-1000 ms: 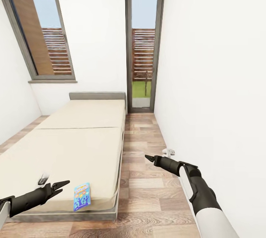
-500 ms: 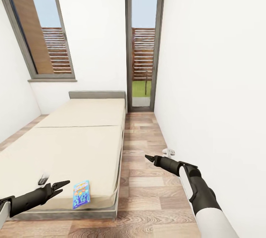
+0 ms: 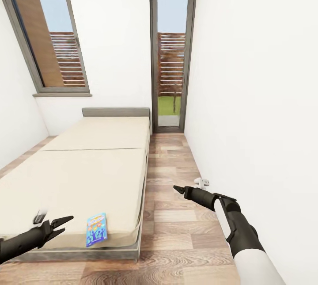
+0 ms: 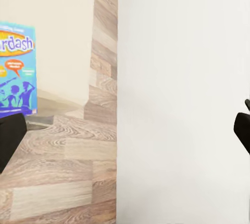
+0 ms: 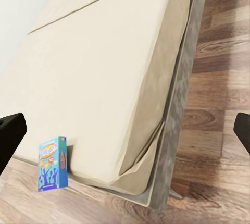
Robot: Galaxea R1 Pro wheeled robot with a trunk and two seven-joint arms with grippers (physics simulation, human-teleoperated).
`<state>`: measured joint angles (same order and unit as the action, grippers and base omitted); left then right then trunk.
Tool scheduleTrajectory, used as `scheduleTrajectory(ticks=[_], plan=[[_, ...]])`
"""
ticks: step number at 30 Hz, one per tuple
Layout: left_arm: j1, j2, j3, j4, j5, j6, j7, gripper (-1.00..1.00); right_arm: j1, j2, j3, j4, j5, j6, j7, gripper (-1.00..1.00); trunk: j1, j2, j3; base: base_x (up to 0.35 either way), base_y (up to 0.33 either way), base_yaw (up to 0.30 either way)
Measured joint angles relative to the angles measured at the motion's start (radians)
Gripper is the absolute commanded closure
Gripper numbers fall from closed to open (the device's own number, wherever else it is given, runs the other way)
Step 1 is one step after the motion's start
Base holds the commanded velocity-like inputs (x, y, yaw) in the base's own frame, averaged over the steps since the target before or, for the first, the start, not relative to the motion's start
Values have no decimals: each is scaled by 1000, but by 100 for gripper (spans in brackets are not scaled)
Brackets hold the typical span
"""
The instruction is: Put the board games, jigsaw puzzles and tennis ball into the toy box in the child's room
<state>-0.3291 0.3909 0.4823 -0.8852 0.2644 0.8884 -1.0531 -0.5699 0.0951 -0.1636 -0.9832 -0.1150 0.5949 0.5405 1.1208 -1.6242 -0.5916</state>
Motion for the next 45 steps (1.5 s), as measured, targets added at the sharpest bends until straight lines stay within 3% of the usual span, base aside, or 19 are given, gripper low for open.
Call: scheduleTrajectory(ticks=[6,21,45], plan=[[0,14,31,43,1,11,4,-100,0,0,0,0,1,0,-1,-100,23,-42,-19,0,0,0],[0,14,35,92,1,12,8,-100,0,0,0,0,2,-1,-4,-100,81,-147,-66,0,0,0],[-1,14,48,95,3,4,45,-100,0,-1,-2,0,0,0,-4,-100,173,-315,-141,0,0,0]])
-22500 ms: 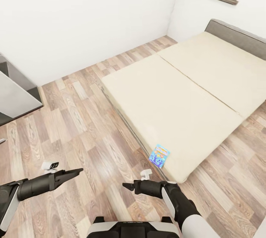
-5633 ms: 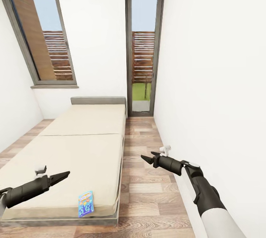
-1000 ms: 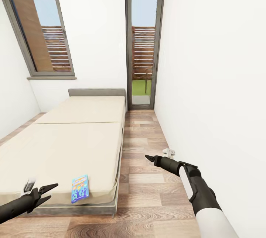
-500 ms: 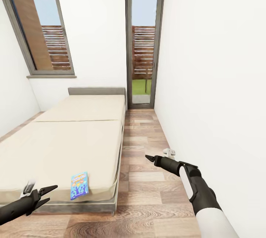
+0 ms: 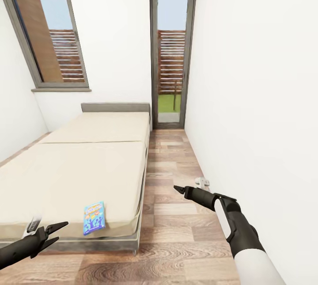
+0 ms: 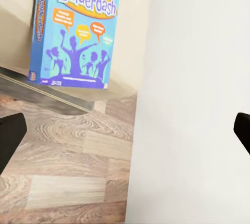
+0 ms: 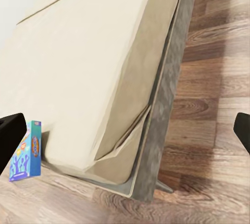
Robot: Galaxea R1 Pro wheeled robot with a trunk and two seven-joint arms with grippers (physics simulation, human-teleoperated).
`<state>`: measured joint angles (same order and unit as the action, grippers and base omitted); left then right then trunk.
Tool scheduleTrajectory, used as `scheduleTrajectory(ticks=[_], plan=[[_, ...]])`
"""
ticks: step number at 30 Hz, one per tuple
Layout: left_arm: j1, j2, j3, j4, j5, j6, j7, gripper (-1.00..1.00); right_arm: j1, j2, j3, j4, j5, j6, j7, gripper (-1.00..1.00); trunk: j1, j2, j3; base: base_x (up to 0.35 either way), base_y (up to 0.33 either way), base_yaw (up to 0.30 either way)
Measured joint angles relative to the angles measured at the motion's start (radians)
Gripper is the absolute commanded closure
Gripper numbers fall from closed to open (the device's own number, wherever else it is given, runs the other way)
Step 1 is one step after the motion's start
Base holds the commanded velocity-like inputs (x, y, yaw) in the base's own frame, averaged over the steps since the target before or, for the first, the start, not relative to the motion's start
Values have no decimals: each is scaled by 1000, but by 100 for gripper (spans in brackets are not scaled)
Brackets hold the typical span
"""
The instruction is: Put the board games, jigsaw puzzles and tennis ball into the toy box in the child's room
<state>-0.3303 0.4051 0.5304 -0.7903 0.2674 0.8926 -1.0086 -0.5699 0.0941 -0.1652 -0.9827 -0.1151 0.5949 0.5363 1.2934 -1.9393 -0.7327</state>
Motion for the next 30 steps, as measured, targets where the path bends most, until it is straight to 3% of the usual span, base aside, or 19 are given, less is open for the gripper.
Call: scheduleTrajectory(ticks=[30], plan=[[0,-1,2,0,0,-3,-4,-100,0,-2,7,-12,2,-6,14,-100,115,-210,-94,0,0,0]])
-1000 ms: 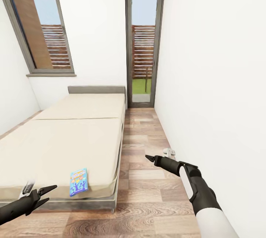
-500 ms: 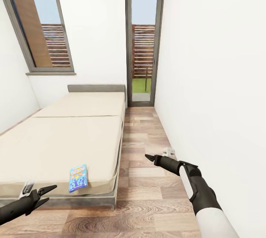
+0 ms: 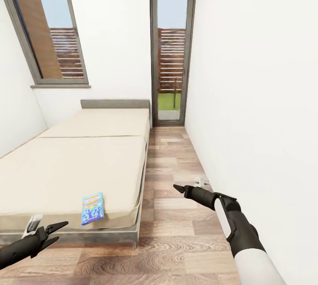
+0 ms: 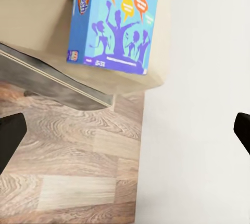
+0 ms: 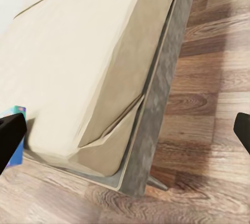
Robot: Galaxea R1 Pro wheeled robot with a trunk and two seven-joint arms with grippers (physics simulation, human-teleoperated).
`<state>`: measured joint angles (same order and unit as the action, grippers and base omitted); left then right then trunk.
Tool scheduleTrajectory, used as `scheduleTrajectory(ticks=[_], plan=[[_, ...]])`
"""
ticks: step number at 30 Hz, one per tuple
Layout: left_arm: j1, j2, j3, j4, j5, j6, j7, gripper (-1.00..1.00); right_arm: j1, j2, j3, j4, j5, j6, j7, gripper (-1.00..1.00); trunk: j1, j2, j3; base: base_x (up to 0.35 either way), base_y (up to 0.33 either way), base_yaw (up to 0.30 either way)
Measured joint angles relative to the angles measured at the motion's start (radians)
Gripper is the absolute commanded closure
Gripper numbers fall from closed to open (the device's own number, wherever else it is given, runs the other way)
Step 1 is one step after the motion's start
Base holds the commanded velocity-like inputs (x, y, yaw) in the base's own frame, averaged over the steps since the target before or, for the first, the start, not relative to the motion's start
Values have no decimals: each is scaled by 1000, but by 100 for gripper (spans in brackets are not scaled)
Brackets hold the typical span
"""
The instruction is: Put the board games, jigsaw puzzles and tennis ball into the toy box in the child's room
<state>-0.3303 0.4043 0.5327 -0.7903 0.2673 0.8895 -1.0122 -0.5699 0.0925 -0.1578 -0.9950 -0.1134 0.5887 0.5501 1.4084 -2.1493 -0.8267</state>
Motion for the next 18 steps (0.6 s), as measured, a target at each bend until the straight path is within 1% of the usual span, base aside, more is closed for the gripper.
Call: scheduleTrajectory(ticks=[18], plan=[[0,0,0,-1,1,-8,-10,-100,0,0,3,0,0,-2,1,-100,69,-126,-56,0,0,0]])
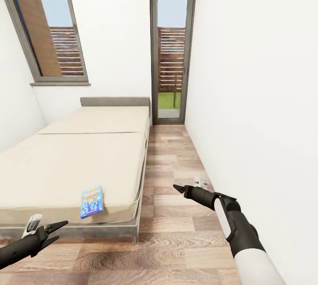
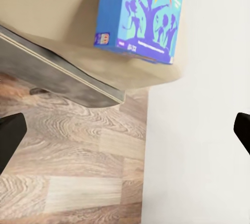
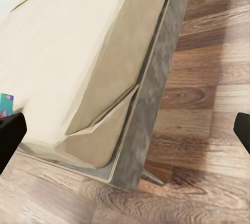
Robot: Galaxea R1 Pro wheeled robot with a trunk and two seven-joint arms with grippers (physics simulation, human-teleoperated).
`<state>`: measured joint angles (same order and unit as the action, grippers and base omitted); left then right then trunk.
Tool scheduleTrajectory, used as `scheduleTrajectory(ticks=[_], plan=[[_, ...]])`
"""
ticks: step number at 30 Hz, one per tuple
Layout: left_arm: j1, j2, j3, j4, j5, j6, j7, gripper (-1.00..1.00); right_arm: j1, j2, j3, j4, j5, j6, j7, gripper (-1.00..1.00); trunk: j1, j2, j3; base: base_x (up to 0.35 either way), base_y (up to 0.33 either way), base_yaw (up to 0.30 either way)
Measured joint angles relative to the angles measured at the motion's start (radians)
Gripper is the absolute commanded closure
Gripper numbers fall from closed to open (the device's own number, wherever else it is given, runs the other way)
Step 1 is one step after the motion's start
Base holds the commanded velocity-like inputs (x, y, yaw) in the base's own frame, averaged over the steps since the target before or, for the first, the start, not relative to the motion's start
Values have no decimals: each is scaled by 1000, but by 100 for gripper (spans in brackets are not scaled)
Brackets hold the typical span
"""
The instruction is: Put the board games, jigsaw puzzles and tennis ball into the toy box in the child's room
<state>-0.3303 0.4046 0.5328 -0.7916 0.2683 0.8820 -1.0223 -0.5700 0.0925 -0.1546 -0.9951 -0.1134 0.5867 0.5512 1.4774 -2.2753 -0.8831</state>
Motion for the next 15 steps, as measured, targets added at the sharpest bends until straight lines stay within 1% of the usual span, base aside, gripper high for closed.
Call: scheduleTrajectory(ticks=[13,15], plan=[[1,-1,0,-3,1,-2,-2,-100,0,0,2,0,0,-1,0,-100,50,-91,-41,0,0,0],[0,-1,0,-5,2,-2,-3,-100,0,0,2,0,0,-1,0,-100,50,-91,-41,0,0,0]])
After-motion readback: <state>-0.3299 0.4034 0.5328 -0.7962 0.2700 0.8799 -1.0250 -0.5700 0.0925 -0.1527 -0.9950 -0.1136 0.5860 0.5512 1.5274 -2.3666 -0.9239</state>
